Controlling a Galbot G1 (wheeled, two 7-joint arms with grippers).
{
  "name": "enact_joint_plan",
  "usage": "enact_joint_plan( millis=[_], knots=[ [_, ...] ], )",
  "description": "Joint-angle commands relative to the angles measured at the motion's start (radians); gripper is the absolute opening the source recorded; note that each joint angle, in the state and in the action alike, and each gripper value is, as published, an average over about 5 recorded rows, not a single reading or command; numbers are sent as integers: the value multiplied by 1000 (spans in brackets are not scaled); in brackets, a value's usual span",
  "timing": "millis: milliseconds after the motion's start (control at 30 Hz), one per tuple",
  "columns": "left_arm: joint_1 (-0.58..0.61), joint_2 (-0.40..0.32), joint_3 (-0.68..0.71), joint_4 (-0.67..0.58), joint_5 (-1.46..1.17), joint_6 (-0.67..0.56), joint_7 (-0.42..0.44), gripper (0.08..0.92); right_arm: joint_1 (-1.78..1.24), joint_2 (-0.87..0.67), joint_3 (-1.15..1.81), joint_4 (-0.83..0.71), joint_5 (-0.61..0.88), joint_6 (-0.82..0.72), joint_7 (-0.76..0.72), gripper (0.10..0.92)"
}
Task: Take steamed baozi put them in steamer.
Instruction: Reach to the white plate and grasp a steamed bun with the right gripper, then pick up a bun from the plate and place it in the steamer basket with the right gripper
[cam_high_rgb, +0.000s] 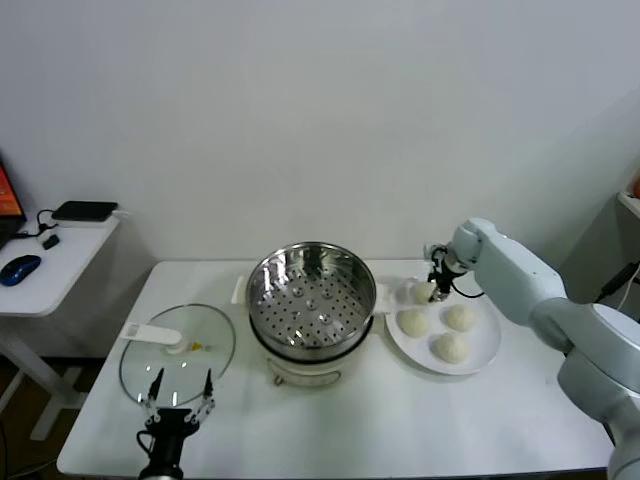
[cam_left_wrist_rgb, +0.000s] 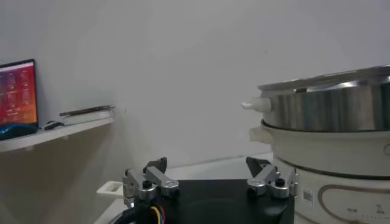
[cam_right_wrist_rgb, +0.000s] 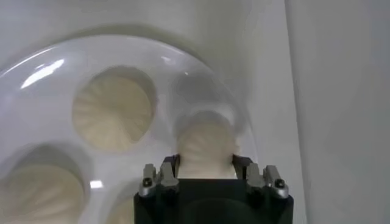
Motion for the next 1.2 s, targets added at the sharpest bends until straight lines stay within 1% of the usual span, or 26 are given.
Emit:
enact_joint_plan(
  millis=[33,133,333,467,667,867,1033,1100,1200],
  knots=[
    [4,-23,-3,-5,1,1,-2,823,37,-39,-64,81,48,-5,1,598],
    [7,-19,-6,-7,1,-2,-4,823,102,-96,-156,185,128,-11,-4,597],
    [12,-16,-10,-12,1,-5,-7,823,311,-208,-337,445,299,-4,-11,597],
    [13,-18,-11,-16,4,-6,-9,823,452,-235,-429,573,370,25,-20,602],
    [16,-23,-4,-25,10,-9,-10,823,612,-173,-491,597,491,144,-29,602],
    [20,-25,-4,-33,11,-13,-13,823,680,-58,-560,608,512,265,-22,602],
    [21,-28,-4,-34,10,-22,-15,823,693,48,-619,611,587,369,-32,608],
    [22,-30,-3,-35,9,-25,-16,823,689,81,-641,602,594,416,-45,613],
    [24,-32,-2,-36,9,-28,-17,823,671,131,-666,550,547,499,-63,623]
  ],
)
